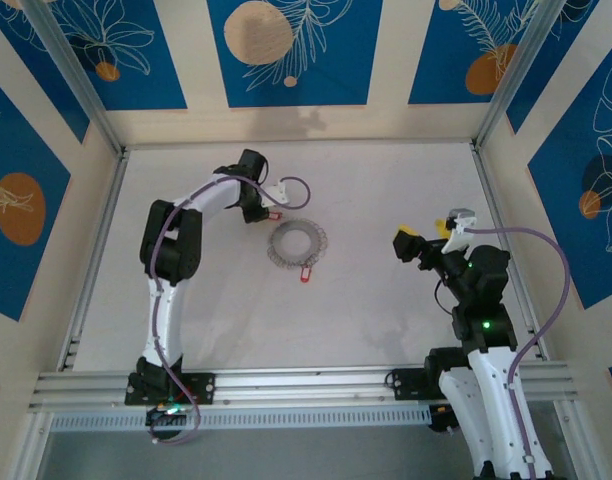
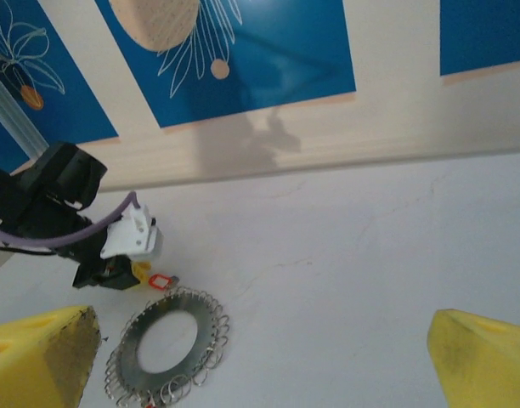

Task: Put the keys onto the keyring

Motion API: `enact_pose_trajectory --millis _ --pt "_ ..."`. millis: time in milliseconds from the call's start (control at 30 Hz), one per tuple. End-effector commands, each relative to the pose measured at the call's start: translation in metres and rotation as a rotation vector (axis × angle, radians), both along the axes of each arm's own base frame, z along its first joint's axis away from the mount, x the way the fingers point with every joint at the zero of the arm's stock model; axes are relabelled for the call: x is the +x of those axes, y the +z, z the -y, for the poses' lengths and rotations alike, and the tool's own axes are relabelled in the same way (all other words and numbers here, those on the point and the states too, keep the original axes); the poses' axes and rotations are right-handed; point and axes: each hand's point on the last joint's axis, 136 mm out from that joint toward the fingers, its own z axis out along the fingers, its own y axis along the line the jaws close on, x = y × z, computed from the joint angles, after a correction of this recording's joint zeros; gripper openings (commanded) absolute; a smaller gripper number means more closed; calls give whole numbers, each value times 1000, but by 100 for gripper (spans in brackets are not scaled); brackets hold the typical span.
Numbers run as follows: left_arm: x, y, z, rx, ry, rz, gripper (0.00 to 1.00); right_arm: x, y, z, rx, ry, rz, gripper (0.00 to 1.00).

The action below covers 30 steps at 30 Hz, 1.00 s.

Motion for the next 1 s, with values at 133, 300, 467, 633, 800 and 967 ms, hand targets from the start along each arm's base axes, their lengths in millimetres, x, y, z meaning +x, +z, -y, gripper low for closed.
enact_pose_trajectory --millis 133,300,467,633,800,967 --pt "25 70 -32 -147 257 185 51 9 -30 -9 -48 39 -63 99" --pt "1 121 -73 -325 516 355 100 25 -47 -7 -102 3 3 99" --pt "-37 144 -106 -486 703 608 100 41 -80 3 -168 -66 -17 99" --pt "-76 131 -139 -554 863 739 100 52 -101 6 -297 -105 61 99" --pt "-89 96 -147 -512 911 694 100 60 -132 10 -362 -111 43 99" --pt "-92 70 -146 -533 902 685 100 74 -137 7 -314 -80 55 99"
